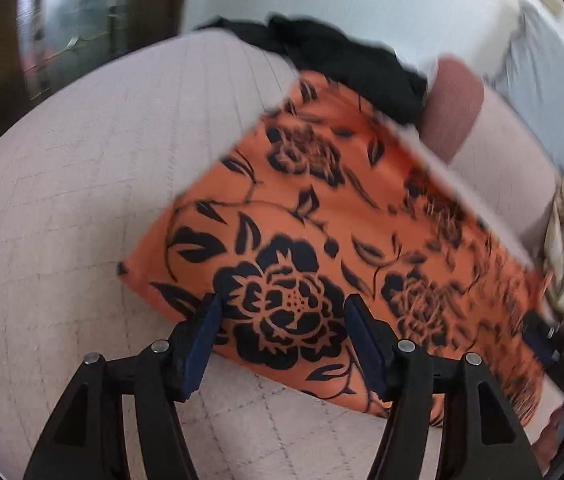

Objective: Fold small clothes

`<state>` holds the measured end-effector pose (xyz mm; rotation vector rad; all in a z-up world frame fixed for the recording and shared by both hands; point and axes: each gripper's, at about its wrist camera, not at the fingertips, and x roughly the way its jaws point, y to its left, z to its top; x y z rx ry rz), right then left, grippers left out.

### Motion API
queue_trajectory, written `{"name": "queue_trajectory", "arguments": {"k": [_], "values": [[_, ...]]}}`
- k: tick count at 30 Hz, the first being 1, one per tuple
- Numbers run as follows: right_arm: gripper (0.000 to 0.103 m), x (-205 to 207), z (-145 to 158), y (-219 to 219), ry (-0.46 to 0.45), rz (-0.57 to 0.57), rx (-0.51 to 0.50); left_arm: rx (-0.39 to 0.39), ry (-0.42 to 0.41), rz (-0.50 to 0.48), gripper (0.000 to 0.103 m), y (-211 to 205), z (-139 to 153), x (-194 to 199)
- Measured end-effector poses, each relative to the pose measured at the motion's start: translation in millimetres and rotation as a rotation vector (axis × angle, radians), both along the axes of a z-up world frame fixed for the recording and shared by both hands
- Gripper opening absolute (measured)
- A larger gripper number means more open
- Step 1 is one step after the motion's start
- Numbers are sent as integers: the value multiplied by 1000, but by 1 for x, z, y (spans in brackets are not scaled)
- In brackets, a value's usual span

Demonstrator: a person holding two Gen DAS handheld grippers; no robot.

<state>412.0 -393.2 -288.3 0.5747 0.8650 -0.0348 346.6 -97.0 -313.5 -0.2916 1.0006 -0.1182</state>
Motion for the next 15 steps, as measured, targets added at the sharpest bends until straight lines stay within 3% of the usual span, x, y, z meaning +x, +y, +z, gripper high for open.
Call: {"name": "queue_trajectory", "arguments": {"k": [4, 6, 8, 9, 12, 14, 15], "values": [[54, 6, -17, -24, 57, -99, -60, 6, 3, 17, 65, 8, 5, 14], [54, 19, -27, -55, 69, -175, -142, 14, 17, 7, 66, 8, 3, 22], [51, 43, -41, -88, 97, -183, -136, 25, 24, 4, 67, 7, 3, 28], [43, 51, -45, -102, 122, -213, -123, 21, 30, -1, 70, 7, 4, 30], [44, 64, -21, -106, 96, -333, -144, -1, 33, -9, 74, 10, 5, 33], [44, 75, -3, -79, 11, -254, -135, -6, 35, -4, 74, 12, 3, 37], [44, 88, -1, -57, 15, -179, -119, -5, 37, -7, 74, 14, 4, 37]]}}
